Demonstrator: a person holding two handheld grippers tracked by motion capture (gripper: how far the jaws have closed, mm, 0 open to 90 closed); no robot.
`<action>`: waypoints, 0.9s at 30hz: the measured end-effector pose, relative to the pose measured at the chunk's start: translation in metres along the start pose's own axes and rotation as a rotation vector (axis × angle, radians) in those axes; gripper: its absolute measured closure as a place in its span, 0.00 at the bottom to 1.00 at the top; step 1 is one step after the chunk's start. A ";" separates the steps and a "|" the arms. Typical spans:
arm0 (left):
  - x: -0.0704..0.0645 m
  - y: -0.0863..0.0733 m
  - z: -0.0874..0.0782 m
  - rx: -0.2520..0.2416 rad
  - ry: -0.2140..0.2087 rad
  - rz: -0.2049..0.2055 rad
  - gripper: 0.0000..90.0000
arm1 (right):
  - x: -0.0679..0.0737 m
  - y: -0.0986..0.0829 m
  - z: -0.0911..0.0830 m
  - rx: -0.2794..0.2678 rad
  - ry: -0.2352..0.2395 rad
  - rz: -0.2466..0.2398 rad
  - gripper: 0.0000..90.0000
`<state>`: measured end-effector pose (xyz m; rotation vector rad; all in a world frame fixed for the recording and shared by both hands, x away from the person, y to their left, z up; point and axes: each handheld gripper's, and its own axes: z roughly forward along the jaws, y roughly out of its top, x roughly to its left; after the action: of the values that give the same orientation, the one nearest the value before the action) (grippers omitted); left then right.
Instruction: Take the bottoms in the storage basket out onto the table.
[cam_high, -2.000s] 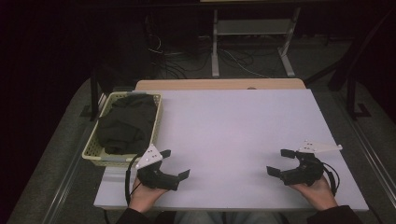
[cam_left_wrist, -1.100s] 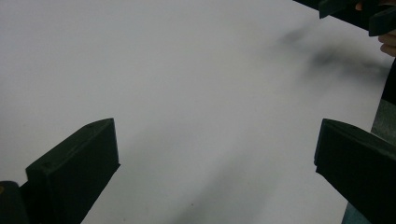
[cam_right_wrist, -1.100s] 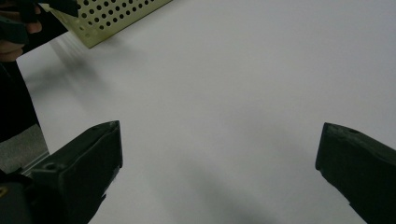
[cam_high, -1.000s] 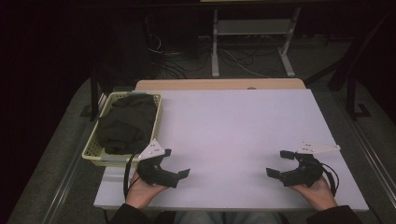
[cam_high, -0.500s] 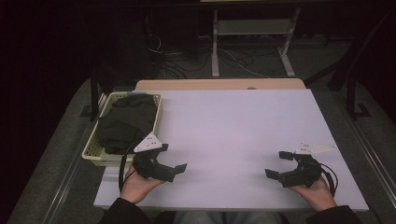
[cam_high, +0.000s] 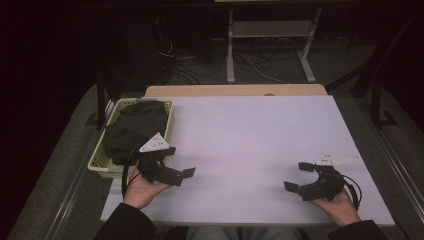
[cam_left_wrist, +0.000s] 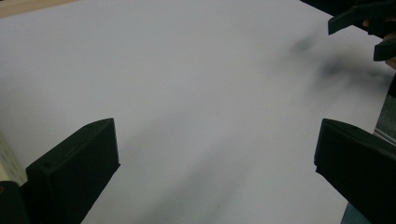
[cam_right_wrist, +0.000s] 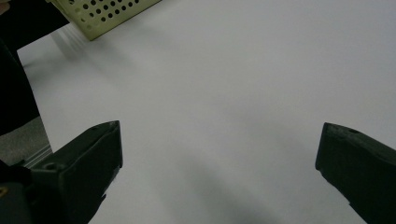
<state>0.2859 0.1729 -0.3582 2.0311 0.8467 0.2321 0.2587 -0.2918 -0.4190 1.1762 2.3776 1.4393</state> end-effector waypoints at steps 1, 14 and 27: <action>0.001 0.001 0.000 0.004 0.000 -0.002 0.00 | 0.000 0.000 0.000 0.001 0.000 0.000 0.00; 0.012 0.015 -0.005 0.050 0.012 0.022 0.00 | -0.001 -0.001 0.000 0.006 -0.001 0.000 0.00; 0.024 0.030 -0.008 0.080 0.028 0.027 0.00 | -0.002 -0.001 0.001 0.006 -0.001 0.000 0.00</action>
<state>0.3139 0.1830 -0.3333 2.1189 0.8584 0.2460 0.2598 -0.2926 -0.4204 1.1785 2.3830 1.4326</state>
